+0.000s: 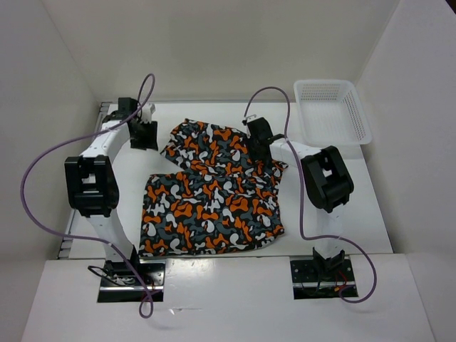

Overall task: Fold and stack the shorts
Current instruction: Fold the shorts

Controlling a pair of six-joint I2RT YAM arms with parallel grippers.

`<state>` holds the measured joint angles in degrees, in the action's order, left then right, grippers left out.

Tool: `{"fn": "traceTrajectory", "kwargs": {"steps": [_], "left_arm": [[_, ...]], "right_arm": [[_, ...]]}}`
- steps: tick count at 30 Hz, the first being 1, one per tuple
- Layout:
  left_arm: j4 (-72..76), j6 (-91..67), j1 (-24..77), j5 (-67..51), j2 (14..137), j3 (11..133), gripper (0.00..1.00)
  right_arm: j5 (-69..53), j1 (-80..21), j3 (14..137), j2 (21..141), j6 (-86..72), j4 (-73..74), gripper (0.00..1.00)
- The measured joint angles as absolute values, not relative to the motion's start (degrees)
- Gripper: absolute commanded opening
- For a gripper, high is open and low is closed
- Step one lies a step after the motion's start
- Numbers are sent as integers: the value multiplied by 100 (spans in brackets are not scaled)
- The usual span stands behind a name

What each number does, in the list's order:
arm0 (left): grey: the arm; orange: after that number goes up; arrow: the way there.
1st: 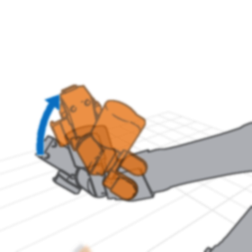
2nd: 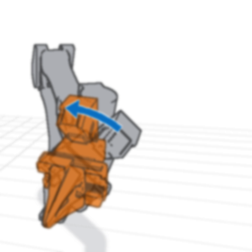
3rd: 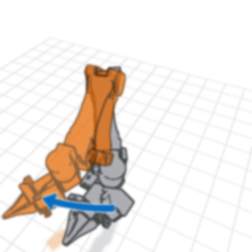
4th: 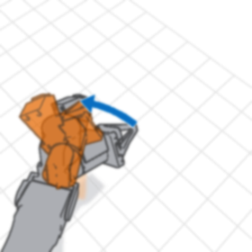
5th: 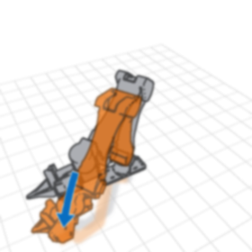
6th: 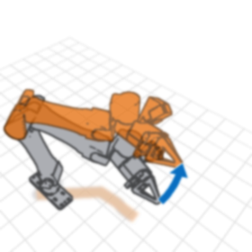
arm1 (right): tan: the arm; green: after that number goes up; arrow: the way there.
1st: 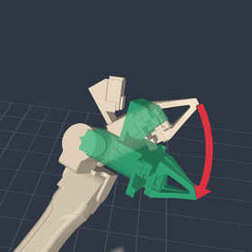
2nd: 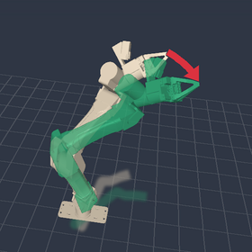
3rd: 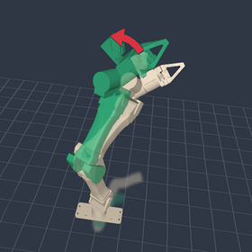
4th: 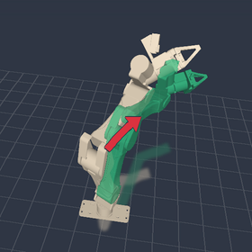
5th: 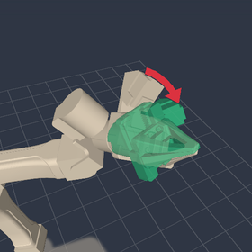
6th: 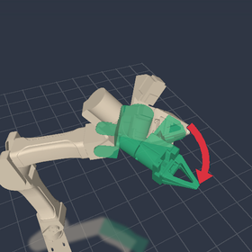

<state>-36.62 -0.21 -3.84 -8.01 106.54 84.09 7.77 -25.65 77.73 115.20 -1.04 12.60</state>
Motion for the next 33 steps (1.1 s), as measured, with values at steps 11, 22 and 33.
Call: {"fn": "traceTrajectory", "kwargs": {"steps": [11,22,33], "left_arm": [[-2967,-19,458,-690,12258,9419,57],[-2694,-16,534,-246,12440,9402,27],[-1813,-34,558,-130,12031,8571,0]], "right_arm": [[974,-2565,7371,10914,694,1214,38],[1079,-2565,7201,10888,888,1192,38],[1201,-2565,6893,10888,1175,1035,39]]}}
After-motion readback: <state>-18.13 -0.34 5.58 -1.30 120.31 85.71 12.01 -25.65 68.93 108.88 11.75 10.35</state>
